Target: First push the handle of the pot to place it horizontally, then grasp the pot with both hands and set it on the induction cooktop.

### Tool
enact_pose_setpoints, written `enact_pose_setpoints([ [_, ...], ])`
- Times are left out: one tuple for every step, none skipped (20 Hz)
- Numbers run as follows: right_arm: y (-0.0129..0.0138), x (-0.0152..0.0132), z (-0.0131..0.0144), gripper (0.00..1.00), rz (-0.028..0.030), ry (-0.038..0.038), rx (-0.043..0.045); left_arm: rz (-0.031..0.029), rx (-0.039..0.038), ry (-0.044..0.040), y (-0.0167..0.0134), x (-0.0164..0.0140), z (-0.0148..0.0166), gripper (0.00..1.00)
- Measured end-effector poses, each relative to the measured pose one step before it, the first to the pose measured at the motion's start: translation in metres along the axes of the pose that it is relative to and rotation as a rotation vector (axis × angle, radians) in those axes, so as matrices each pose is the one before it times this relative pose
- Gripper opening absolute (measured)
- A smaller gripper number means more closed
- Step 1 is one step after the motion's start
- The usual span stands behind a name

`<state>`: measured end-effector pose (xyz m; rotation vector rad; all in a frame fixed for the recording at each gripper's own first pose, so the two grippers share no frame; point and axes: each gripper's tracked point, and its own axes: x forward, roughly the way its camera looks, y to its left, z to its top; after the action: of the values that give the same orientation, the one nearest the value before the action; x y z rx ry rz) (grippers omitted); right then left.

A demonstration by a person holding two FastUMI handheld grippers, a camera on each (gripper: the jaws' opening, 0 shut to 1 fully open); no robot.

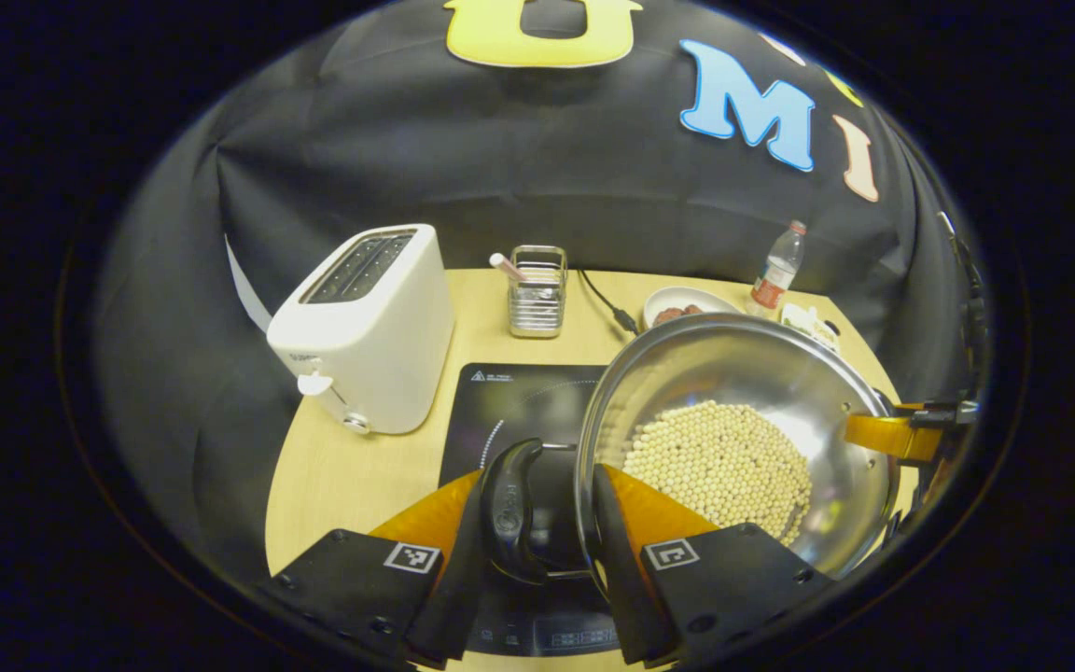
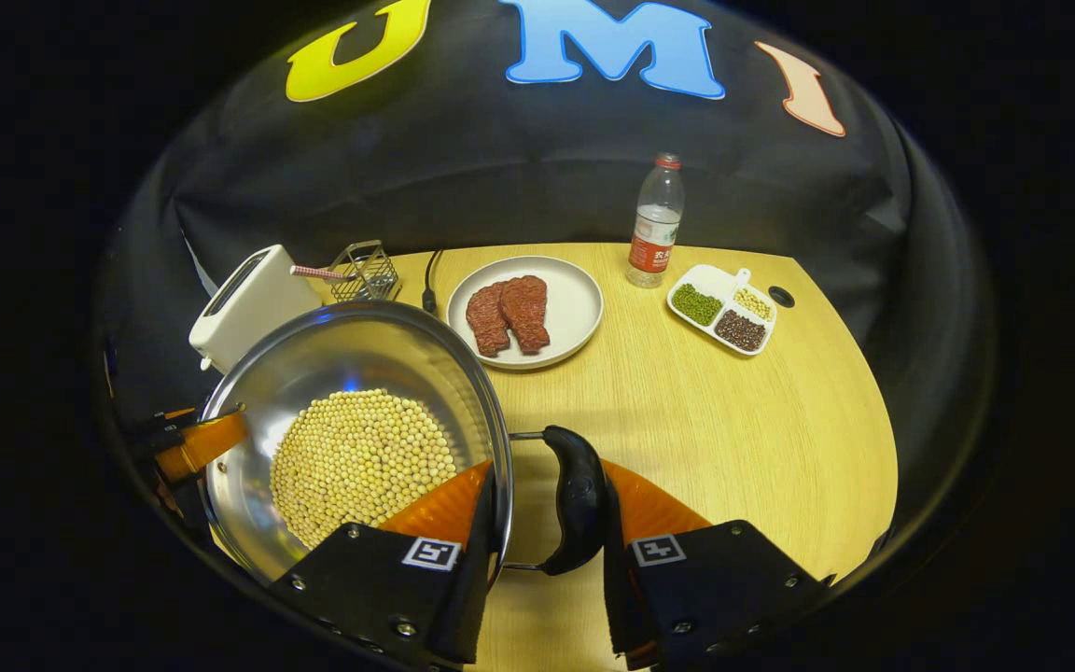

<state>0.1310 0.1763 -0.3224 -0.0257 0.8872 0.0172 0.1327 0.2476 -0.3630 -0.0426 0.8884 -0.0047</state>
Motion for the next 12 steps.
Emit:
enact_pose_setpoints([
  [0.00333,0.00231,-0.00008,0.52,0.0025,0.00053,0.00316,0.00259,0.00447,-0.00117,0.00264,0.00402,0.00156,0.65],
  [0.00304,0.00231,-0.00011,0.52,0.00191,0.00079,0.00315,0.00078,0.00248,0.00041,0.00106,-0.00133,-0.00033,0.62],
  [0.00189,0.0022,-0.00075,0.52,0.00158,0.00058,0.00378,-0.00039,0.00175,0.00273,0.00101,-0.0014,0.00042,0.65],
  [0.00201,0.00169,-0.00066,0.52,-0.00012,0.0002,0.0055,0.00032,0.00496,0.00317,0.00115,0.00104,-0.00033,0.65],
  [0.00261,0.00221,-0.00079,0.52,-0.00074,0.00208,0.00181,0.00219,0.01238,0.00171,0.00098,0.00018,0.00033,0.65],
  [0.00143,0.00164,-0.00055,0.52,-0.00061,0.0048,0.00299,0.00256,0.01193,-0.00086,0.00239,0.00029,0.0,0.63],
  [0.00252,0.00132,-0.00165,0.52,0.00124,0.00303,0.00676,0.00163,0.00439,0.0017,0.00318,0.00084,0.00023,0.62],
  [0.00175,0.00083,-0.00064,0.52,0.00036,0.00273,0.00312,-0.00002,-0.00056,0.00102,0.00608,0.00299,-0.00008,0.65],
  [0.00167,0.00043,0.00019,0.52,-0.00026,-0.00106,0.00089,-0.00007,0.00002,-0.00033,0.00549,0.00465,0.0011,0.65],
  [0.00056,0.00049,0.00129,0.52,-0.00215,-0.00263,-0.00049,-0.00003,0.00217,-0.00177,0.00239,0.00404,0.00091,0.62],
  [0.0021,0.00121,0.00031,0.52,-0.00147,-0.00193,-0.00004,0.00031,0.00112,-0.00035,0.00232,0.00179,0.00115,0.62],
  [0.00172,0.00114,0.00144,0.52,-0.00129,-0.00338,0.00414,-0.00101,-0.00093,-0.00161,0.00104,-0.00198,-0.00001,0.62],
])
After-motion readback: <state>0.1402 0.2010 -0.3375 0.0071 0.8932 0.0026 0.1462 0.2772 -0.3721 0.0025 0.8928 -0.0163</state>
